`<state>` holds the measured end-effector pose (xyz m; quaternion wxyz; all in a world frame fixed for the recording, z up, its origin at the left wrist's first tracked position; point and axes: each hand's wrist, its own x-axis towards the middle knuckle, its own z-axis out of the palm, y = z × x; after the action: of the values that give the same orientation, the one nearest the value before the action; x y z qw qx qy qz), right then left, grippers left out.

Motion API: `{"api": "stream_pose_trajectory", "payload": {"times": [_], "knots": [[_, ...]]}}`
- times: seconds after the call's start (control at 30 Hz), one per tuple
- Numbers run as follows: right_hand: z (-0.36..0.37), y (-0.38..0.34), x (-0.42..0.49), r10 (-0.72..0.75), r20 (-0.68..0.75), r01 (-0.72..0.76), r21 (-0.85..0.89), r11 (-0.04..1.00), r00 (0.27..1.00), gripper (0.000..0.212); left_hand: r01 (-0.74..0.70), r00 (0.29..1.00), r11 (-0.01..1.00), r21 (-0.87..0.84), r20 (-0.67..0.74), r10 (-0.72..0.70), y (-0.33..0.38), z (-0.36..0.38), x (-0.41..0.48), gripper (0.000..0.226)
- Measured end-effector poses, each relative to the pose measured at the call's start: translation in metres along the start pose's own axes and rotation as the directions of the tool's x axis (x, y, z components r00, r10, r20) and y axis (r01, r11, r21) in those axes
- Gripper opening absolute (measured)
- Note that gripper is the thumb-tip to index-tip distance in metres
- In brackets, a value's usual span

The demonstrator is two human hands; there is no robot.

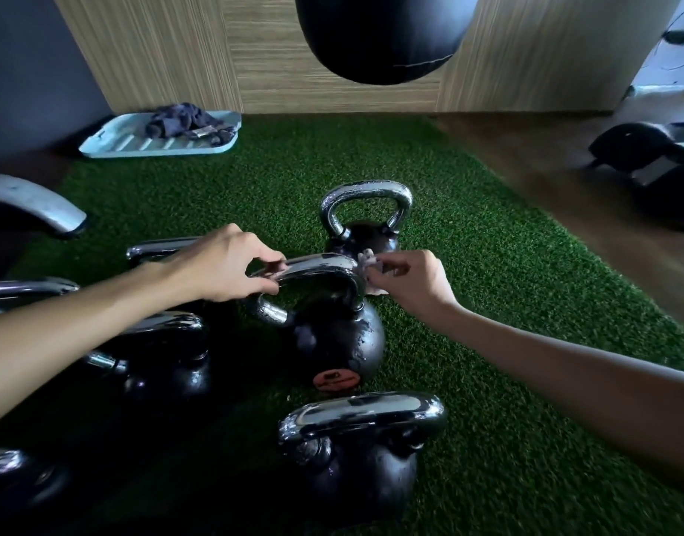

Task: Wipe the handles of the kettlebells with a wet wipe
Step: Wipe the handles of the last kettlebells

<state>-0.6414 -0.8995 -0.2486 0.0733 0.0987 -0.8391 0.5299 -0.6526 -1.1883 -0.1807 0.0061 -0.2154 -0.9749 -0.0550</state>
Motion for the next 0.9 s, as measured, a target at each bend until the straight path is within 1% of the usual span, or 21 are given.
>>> {"api": "stream_pose_trajectory", "payload": {"times": [0.03,0.1,0.17,0.23,0.3,0.37,0.47,0.5,0.6,0.7,0.77,0.8,0.87,0.9], "knots": [[0.002,0.008,-0.004,0.04,0.005,-0.04,-0.001,0.999,0.999,0.017,0.003,1.0,1.0,0.003,-0.001,-0.003,-0.001,0.0,0.001,0.059],[0.007,0.025,-0.01,0.113,0.026,-0.111,-0.064,0.992,0.993,0.017,0.018,1.0,1.0,-0.013,0.003,-0.018,-0.002,0.001,0.001,0.059],[0.009,0.03,-0.011,0.156,0.018,-0.154,-0.085,0.984,0.988,0.021,0.033,0.999,0.999,-0.022,0.007,-0.033,-0.004,0.002,0.002,0.06],[0.009,0.036,-0.007,0.168,-0.005,-0.168,-0.055,0.984,0.986,0.025,0.043,0.999,0.999,-0.024,0.019,-0.043,-0.007,0.001,0.001,0.06],[0.012,0.035,-0.006,0.157,0.014,-0.156,-0.046,0.987,0.988,0.026,0.053,0.998,0.998,-0.03,0.027,-0.052,-0.009,0.001,0.0,0.061],[0.021,0.04,-0.008,0.161,0.031,-0.159,-0.078,0.984,0.986,0.028,0.056,0.998,0.998,-0.034,0.024,-0.055,-0.01,0.0,0.001,0.061],[0.022,0.039,-0.008,0.185,0.057,-0.178,-0.109,0.978,0.981,0.018,0.04,0.999,0.999,0.01,0.01,-0.04,-0.009,-0.001,0.005,0.061],[0.02,0.038,-0.006,0.191,0.059,-0.183,-0.113,0.977,0.98,0.017,0.031,1.0,0.999,0.019,0.005,-0.031,-0.008,-0.001,0.007,0.06],[-0.002,0.035,0.001,0.211,0.066,-0.205,-0.092,0.974,0.975,0.028,0.012,1.0,1.0,0.005,0.01,-0.012,0.005,-0.005,0.011,0.049],[-0.03,0.029,0.005,0.243,-0.007,-0.243,-0.02,0.97,0.97,0.042,-0.029,0.999,1.0,0.011,0.034,0.029,0.024,-0.008,0.019,0.037],[-0.048,0.019,0.008,0.226,-0.041,-0.227,-0.014,0.974,0.973,0.039,-0.066,0.997,0.998,0.015,0.035,0.065,0.041,-0.006,0.027,0.041],[-0.055,0.014,0.009,0.209,-0.042,-0.209,0.002,0.978,0.977,0.039,-0.084,0.996,0.996,0.027,0.027,0.083,0.051,-0.005,0.031,0.047],[-0.066,0.002,0.011,0.172,-0.017,-0.171,0.061,0.983,0.985,0.041,-0.105,0.994,0.992,0.074,0.027,0.103,0.07,-0.005,0.04,0.06],[-0.069,-0.006,0.01,0.152,0.003,-0.151,0.087,0.985,0.988,0.042,-0.095,0.995,0.992,0.087,0.033,0.093,0.076,-0.005,0.044,0.061]]}}
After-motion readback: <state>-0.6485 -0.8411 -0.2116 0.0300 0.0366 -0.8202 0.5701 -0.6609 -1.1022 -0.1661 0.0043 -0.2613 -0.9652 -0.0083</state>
